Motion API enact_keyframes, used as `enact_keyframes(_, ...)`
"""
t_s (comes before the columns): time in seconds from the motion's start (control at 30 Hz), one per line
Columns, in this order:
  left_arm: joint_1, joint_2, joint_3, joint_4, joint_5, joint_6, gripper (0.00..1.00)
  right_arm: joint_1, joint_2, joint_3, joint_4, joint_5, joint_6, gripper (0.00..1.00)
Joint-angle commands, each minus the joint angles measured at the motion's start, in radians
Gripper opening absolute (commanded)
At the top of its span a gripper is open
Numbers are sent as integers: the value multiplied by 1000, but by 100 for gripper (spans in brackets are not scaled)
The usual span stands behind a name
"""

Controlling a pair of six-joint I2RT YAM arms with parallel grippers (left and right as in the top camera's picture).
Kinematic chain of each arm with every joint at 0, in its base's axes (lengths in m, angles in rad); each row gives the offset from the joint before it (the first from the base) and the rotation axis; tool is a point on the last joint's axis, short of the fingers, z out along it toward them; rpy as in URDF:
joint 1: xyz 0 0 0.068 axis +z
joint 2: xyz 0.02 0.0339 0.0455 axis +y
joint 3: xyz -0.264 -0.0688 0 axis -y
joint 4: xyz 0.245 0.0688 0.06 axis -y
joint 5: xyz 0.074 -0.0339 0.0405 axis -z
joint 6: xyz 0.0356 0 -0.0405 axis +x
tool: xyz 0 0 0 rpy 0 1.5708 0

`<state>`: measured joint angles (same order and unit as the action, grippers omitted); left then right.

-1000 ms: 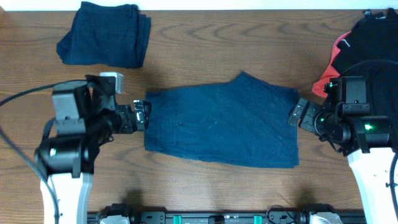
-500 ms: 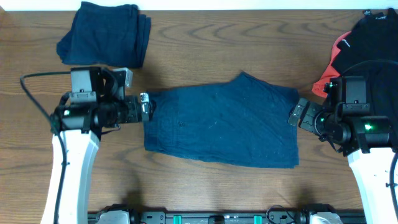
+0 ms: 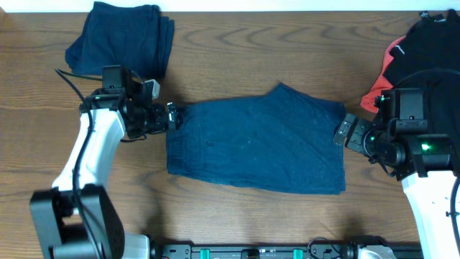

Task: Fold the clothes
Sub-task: 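Reach the left gripper to the shorts' left edge and grasp it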

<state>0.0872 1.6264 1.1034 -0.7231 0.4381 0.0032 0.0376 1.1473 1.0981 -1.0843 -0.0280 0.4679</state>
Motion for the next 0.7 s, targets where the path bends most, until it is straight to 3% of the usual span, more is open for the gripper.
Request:
enact_keyframes(0.0, 32, 42, 14, 3, -3, -3, 98, 5, -2, 6, -1, 1, 18, 99)
enact_keyframes(0.67, 97, 221, 13, -58, 105, 74, 98, 5, -2, 6, -1, 1, 18, 99)
